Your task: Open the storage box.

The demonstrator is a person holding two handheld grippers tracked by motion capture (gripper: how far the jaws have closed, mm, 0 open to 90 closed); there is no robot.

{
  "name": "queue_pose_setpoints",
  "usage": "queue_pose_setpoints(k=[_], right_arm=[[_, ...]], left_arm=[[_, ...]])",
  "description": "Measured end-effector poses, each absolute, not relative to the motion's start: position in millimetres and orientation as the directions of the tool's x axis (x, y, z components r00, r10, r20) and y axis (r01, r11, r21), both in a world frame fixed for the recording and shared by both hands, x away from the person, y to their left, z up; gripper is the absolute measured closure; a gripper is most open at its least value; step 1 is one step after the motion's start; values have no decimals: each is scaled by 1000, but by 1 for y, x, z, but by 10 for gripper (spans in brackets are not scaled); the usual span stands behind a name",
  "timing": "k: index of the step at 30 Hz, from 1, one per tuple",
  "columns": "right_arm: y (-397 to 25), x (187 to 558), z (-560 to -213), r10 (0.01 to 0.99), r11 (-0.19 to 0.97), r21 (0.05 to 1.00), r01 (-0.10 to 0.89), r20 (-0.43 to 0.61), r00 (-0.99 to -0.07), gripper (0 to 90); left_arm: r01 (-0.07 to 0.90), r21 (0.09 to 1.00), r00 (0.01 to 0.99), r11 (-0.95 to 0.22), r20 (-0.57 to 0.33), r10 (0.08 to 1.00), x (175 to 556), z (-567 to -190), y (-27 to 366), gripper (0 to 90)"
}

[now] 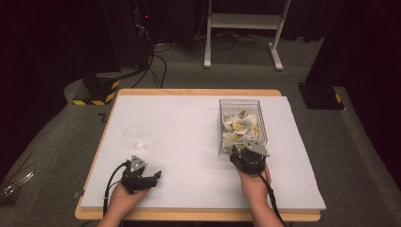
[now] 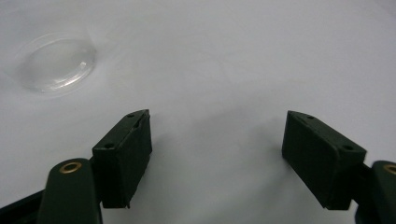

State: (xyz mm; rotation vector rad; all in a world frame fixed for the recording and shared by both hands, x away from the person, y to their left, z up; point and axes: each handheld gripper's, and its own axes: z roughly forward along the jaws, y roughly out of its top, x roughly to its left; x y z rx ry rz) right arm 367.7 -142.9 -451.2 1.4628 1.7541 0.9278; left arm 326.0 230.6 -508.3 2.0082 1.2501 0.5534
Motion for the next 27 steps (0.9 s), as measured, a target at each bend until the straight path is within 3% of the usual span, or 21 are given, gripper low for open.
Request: queue_pose_setpoints(k=[27], right_arm=[[-146,334,-454,984,133,861,491,-56,-169,322]], left_arm=[[598,746,444,-293,-4,896,326,-508,231,245]])
